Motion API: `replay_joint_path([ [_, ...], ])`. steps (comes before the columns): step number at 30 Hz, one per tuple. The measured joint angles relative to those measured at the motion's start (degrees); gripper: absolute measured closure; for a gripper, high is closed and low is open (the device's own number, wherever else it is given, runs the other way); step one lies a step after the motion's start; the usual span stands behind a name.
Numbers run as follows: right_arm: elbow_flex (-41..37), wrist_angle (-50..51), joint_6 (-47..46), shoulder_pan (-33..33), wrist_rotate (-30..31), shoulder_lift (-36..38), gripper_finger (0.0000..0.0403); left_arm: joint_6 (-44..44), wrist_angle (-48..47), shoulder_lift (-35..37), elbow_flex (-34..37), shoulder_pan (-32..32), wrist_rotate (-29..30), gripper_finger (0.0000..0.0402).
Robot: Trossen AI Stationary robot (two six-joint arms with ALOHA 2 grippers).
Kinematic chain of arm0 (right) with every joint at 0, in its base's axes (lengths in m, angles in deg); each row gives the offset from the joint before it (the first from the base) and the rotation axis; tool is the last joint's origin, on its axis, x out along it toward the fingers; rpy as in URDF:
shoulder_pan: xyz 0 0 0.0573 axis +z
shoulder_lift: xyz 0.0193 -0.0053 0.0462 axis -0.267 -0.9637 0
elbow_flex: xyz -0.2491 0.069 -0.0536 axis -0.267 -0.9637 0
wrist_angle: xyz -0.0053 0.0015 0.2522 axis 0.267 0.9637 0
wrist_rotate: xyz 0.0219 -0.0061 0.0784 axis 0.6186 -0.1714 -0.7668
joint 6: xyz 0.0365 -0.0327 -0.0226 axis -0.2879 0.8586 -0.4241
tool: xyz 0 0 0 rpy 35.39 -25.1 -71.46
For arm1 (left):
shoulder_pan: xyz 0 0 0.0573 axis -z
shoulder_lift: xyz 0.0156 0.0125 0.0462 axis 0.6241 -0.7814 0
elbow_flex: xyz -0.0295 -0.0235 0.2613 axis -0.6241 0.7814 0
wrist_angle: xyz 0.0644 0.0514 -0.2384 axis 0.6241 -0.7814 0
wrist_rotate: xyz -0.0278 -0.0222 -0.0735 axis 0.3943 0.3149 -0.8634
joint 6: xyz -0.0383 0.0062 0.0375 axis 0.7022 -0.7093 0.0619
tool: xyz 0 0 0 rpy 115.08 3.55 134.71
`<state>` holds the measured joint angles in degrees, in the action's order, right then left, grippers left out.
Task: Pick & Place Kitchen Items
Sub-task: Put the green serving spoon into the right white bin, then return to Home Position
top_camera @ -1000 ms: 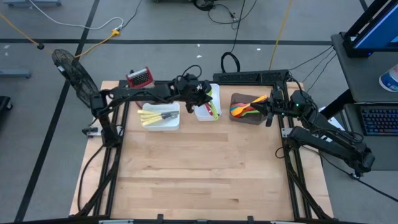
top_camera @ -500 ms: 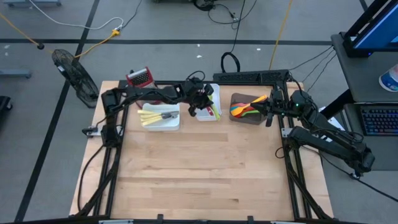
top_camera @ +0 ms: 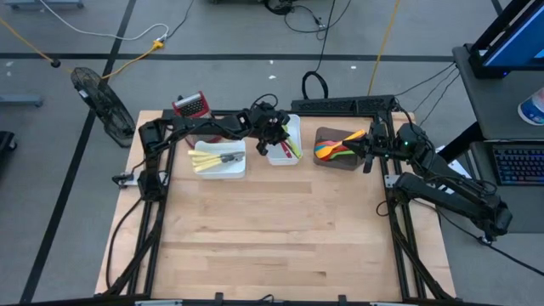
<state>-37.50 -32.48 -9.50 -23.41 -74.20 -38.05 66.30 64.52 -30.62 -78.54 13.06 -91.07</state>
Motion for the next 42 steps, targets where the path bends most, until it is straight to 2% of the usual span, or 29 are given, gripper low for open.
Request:
replay_joint_path([
  [3,0.0,0.0,0.0,0.0,0.0,0.0,0.0403,1.2,0.0,0.0,0.0,-0.2,0.6,0.0380],
  [16,0.0,0.0,0.0,0.0,0.0,0.0,0.0403,-0.9,0.0,0.0,0.0,-0.7,5.2,0.0296],
  [24,0.0,0.0,0.0,0.0,0.0,0.0,0.0403,-1.8,0.6,0.0,0.0,-0.7,5.4,0.0228],
  [30,0.0,0.0,0.0,0.0,0.0,0.0,0.0403,-2.5,2.0,0.1,0.0,-0.7,4.8,0.0200],
  [36,0.0,0.2,0.0,0.0,0.0,0.0,0.0403,-11.8,8.2,2.4,0.1,0.9,5.9,0.0202],
  [38,0.0,0.4,0.0,0.0,0.0,0.0,0.0403,-18.4,11.2,3.8,0.0,2.3,7.7,0.0205],
  [42,0.0,1.0,0.0,0.0,0.0,0.0,0.0403,-34.9,10.4,7.7,0.0,5.4,9.6,0.0204],
])
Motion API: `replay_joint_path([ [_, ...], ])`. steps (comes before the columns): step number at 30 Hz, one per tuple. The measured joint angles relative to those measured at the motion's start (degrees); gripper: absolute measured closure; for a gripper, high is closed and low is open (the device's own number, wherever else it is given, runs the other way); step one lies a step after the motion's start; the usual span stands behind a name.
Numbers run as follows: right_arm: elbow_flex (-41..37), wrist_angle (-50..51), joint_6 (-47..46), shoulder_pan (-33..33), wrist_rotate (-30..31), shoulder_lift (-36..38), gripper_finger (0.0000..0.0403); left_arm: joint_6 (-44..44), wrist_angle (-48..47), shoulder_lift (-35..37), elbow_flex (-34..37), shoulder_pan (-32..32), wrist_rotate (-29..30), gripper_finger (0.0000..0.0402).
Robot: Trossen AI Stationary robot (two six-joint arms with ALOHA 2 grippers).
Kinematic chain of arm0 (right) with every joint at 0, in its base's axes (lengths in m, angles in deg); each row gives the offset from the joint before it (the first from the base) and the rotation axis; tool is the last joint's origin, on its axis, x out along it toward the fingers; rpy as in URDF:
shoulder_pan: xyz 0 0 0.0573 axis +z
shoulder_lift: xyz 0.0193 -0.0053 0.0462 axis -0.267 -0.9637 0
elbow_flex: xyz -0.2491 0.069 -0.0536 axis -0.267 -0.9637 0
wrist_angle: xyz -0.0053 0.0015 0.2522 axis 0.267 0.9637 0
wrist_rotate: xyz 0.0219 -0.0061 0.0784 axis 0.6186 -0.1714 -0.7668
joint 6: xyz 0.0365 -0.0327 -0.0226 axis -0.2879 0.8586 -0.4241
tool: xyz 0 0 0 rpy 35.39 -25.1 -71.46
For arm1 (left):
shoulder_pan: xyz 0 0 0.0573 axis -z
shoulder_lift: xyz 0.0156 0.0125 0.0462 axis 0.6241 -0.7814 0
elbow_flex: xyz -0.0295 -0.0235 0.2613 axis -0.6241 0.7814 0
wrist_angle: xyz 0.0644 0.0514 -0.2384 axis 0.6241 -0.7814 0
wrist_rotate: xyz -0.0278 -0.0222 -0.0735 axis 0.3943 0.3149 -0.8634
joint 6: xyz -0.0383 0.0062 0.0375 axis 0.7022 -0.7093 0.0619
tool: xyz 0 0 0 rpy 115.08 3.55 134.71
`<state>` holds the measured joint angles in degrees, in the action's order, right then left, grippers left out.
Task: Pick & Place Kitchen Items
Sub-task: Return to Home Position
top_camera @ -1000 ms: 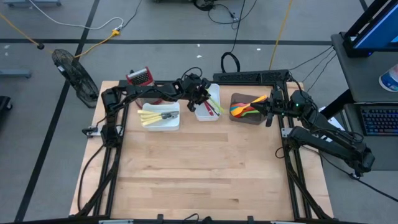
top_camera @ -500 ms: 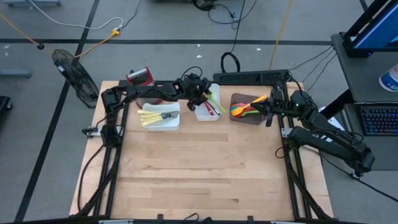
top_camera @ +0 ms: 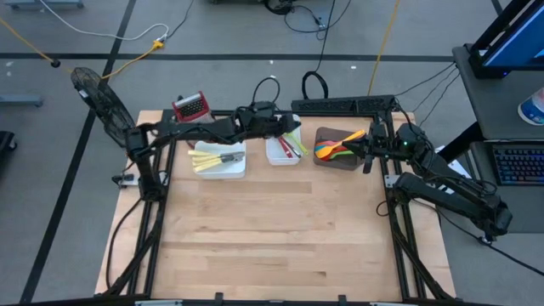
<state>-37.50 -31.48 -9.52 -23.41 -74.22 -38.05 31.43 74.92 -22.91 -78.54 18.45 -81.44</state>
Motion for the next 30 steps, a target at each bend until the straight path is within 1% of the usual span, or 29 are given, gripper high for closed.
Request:
replay_joint_path([
  [4,0.0,0.3,0.0,0.0,0.0,0.0,0.0403,-11.8,-3.1,4.6,0.0,3.4,0.2,0.0199],
  [9,0.0,0.3,0.0,0.0,0.0,0.0,0.0403,-21.5,-9.7,10.2,0.0,7.7,0.3,0.0197],
  [11,0.0,0.2,0.0,0.0,0.0,0.0,0.0403,-25.3,-10.7,12.0,0.0,9.5,0.4,0.0197],
  [14,0.0,0.2,0.0,0.0,0.0,0.0,0.0403,-29.4,-14.5,14.9,0.0,11.6,0.1,0.0197],
  [17,0.0,0.2,0.0,0.0,0.0,0.0,0.0403,-31.7,-17.2,17.0,0.0,13.5,0.1,0.0197],
  [19,0.0,0.2,0.0,0.0,0.0,0.0,0.0403,-31.7,-17.2,17.9,0.0,14.6,0.1,0.0197],
  [25,0.0,0.2,0.0,0.0,0.0,0.0,0.0403,-27.2,-18.1,20.2,0.0,16.2,0.0,0.0197],
  [28,0.0,0.2,0.0,0.0,0.0,0.0,0.0403,-29.5,-17.3,20.6,0.0,16.8,-0.2,0.0197],
  [30,0.0,0.2,0.0,0.0,0.0,0.0,0.0403,-31.6,-17.2,20.6,0.0,17.0,-2.3,0.0197],
])
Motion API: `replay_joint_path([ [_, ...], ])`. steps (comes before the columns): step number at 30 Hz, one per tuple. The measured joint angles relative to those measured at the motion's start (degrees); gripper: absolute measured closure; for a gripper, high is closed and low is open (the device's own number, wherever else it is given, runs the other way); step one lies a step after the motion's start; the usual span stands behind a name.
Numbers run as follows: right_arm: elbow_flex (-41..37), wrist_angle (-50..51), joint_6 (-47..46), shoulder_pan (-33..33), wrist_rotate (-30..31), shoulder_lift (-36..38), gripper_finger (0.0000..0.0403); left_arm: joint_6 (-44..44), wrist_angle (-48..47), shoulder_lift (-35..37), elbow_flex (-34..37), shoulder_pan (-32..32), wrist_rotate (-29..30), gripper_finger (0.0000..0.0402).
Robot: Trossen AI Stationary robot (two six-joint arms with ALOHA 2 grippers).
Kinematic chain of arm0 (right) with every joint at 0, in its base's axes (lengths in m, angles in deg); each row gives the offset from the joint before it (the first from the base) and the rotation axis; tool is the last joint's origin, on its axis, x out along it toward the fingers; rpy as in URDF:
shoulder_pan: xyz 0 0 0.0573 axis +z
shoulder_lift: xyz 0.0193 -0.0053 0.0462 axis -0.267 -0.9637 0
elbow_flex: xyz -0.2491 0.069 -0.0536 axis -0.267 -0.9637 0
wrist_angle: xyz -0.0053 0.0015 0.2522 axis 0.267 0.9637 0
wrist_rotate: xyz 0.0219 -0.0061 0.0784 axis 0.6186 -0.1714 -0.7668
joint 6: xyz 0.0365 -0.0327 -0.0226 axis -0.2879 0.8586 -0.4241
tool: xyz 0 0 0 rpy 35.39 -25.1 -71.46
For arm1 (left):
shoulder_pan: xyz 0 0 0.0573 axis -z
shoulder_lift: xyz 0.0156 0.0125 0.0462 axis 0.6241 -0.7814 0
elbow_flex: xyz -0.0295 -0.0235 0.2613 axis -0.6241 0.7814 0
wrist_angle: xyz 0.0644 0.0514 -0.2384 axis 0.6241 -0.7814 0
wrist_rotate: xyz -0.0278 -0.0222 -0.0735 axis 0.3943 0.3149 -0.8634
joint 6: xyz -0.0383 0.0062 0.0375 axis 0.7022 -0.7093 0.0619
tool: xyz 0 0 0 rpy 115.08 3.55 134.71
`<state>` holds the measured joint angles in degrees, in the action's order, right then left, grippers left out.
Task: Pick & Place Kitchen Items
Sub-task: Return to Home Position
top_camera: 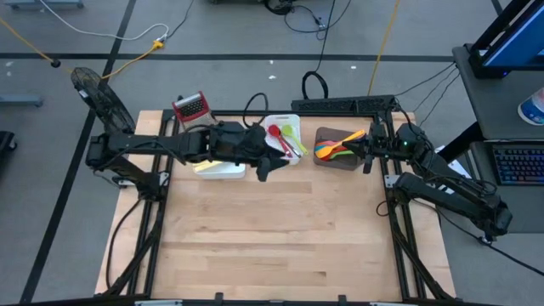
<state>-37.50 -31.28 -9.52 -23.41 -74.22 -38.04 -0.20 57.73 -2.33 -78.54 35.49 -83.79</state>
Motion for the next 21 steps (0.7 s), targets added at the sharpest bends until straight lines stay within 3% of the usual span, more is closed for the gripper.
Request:
replay_joint_path([
  [4,0.0,0.0,0.0,0.0,0.0,0.0,0.0403,-1.5,0.5,0.8,0.0,0.1,-4.2,0.0197],
  [21,0.0,-0.5,0.0,0.0,0.0,0.0,0.0403,-4.9,-1.0,0.6,0.0,0.3,-4.5,0.0197],
])
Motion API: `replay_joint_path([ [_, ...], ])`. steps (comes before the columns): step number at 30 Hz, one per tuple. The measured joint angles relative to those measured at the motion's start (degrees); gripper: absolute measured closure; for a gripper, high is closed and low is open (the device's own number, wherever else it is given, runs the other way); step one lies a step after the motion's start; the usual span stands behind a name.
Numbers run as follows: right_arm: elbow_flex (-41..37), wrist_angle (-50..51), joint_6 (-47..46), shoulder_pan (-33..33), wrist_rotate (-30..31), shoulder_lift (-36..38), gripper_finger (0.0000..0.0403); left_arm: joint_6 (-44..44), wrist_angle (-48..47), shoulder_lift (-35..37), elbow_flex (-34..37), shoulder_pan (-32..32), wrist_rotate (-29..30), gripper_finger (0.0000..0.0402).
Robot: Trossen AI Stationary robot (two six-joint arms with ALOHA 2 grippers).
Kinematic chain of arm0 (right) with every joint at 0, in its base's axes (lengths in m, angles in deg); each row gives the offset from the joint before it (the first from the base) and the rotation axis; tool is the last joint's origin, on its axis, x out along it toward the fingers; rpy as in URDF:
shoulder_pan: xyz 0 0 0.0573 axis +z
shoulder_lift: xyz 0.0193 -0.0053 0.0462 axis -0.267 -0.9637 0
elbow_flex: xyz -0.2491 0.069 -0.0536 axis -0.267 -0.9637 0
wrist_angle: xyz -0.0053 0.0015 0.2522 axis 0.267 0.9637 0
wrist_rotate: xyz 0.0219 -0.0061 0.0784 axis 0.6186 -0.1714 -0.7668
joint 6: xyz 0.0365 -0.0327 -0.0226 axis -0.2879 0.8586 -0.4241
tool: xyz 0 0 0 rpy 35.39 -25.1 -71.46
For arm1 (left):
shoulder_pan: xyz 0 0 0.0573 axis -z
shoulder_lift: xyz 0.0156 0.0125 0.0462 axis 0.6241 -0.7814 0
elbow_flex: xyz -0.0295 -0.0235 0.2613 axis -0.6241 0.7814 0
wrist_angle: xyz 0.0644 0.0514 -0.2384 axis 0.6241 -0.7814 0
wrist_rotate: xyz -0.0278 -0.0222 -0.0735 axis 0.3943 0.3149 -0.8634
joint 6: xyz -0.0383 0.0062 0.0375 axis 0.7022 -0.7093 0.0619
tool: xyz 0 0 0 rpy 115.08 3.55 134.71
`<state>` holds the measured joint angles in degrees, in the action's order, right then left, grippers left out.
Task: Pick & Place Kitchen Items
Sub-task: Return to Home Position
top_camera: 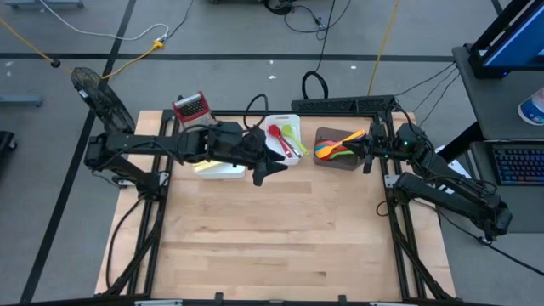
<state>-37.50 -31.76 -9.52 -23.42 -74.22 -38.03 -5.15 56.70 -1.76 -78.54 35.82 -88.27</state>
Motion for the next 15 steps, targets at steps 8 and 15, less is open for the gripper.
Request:
replay_joint_path([
  [8,0.0,0.0,0.0,0.0,0.0,0.0,0.0403,-1.1,-3.6,0.0,0.0,0.6,0.8,0.0197],
  [15,0.0,0.1,0.0,0.0,0.0,0.0,0.0403,-3.2,-7.5,0.0,0.0,0.7,0.9,0.0197],
])
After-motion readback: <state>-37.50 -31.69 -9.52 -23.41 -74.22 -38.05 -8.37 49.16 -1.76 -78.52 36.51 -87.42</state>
